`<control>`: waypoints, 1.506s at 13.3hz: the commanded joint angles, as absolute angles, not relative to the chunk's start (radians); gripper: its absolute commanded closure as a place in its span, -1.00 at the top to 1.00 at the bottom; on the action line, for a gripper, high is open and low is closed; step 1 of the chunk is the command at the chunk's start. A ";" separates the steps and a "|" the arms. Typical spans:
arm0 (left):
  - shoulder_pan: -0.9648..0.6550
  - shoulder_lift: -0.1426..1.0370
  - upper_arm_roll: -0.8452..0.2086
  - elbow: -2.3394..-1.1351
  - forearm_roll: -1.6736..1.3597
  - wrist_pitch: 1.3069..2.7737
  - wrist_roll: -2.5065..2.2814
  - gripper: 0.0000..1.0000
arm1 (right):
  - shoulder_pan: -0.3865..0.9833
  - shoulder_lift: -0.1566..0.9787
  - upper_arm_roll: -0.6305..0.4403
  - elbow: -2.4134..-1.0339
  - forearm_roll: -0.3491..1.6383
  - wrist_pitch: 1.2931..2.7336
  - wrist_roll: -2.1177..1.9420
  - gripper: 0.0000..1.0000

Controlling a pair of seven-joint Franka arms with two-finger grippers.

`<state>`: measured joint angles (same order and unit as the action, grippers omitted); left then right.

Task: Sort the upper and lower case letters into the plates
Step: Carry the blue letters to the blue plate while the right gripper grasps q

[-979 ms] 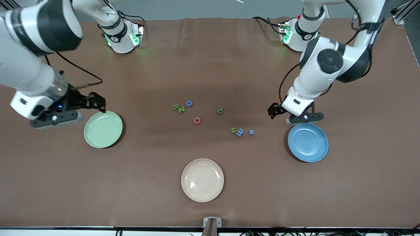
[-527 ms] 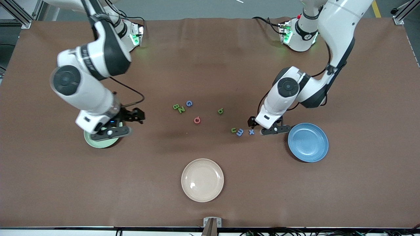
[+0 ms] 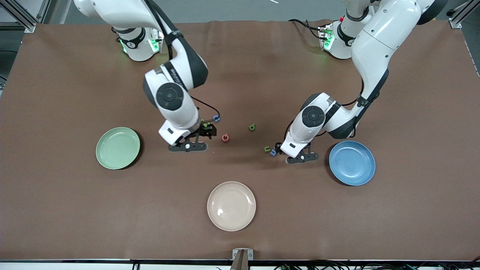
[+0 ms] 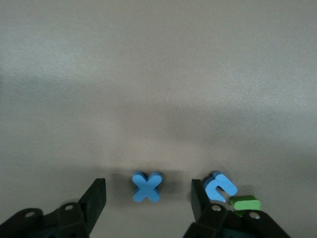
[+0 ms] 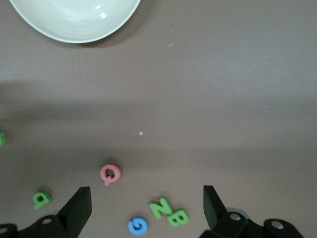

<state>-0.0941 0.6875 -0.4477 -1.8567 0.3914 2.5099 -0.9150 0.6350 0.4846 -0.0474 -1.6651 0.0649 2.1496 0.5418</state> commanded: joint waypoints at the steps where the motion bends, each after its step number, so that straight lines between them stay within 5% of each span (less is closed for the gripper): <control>1: -0.100 0.693 -0.442 -1.845 0.423 2.493 -0.939 0.43 | 0.689 0.529 -0.058 -1.695 0.092 2.250 0.566 1.00; 5: -0.100 0.696 -0.440 -1.852 0.423 2.491 -0.939 0.02 | 0.727 0.633 -0.058 -1.698 0.161 2.373 0.566 1.00; 10: -0.075 0.649 -0.430 -1.838 0.426 2.412 -0.933 -0.94 | 0.742 0.681 -0.060 -1.704 0.169 2.402 0.566 0.95; 15: 0.043 0.526 -0.431 -1.825 0.428 2.299 -0.813 -0.97 | 0.765 0.713 -0.058 -1.697 0.170 2.404 0.568 0.76; 20: 0.228 0.591 -0.428 -1.792 0.431 2.299 -0.655 -0.81 | 0.779 0.730 -0.060 -1.694 0.170 2.413 0.566 0.41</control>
